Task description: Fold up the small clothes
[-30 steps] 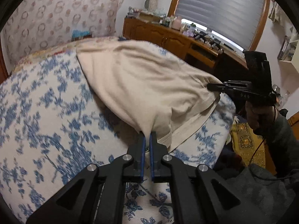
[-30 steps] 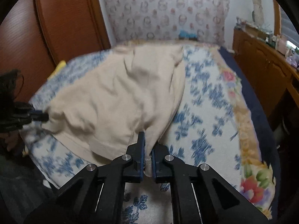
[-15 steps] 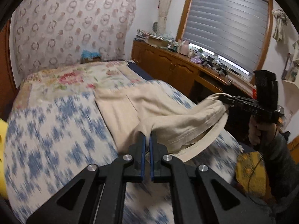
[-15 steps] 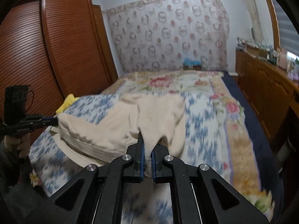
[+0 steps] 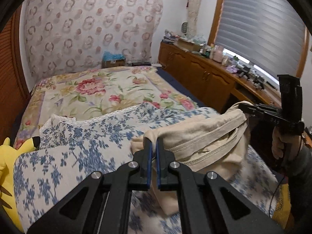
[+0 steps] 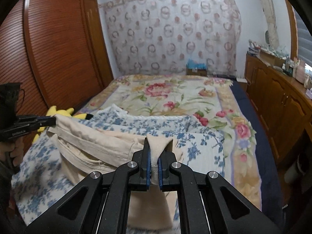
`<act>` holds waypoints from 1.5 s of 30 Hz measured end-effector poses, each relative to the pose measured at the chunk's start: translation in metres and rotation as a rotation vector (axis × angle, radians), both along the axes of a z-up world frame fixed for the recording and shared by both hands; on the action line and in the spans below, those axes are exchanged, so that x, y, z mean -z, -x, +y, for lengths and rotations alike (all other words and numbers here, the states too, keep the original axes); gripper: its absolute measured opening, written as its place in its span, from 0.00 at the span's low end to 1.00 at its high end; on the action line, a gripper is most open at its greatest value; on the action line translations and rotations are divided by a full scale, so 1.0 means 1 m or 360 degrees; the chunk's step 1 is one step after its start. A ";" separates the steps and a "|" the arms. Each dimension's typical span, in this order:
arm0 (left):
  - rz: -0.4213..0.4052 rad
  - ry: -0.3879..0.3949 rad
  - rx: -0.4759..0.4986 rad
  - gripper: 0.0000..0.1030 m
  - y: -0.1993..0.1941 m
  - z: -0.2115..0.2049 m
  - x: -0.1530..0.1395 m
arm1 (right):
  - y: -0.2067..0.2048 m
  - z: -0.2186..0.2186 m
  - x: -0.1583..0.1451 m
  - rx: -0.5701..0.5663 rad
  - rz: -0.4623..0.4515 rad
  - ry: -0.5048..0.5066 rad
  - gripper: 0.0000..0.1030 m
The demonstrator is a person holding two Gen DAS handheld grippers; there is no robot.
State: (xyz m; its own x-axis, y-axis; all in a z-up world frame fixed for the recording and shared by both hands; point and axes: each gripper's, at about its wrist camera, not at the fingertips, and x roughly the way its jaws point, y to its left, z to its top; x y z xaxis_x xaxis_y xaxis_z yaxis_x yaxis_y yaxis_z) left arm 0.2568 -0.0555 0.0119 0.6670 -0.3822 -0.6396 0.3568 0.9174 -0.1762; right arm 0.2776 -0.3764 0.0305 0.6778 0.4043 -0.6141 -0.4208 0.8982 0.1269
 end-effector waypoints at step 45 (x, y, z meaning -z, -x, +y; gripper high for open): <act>0.0283 -0.0035 -0.0003 0.38 -0.076 0.015 0.074 | -0.119 -0.022 0.073 0.0286 0.0300 0.0222 0.22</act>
State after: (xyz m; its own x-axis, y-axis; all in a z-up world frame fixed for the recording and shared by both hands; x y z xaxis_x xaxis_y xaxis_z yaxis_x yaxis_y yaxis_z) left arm 0.3326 -0.0402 -0.0621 0.5434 -0.3659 -0.7555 0.3203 0.9223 -0.2163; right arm 0.3966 -0.3983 -0.0421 0.5994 0.1910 -0.7774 -0.2343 0.9705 0.0578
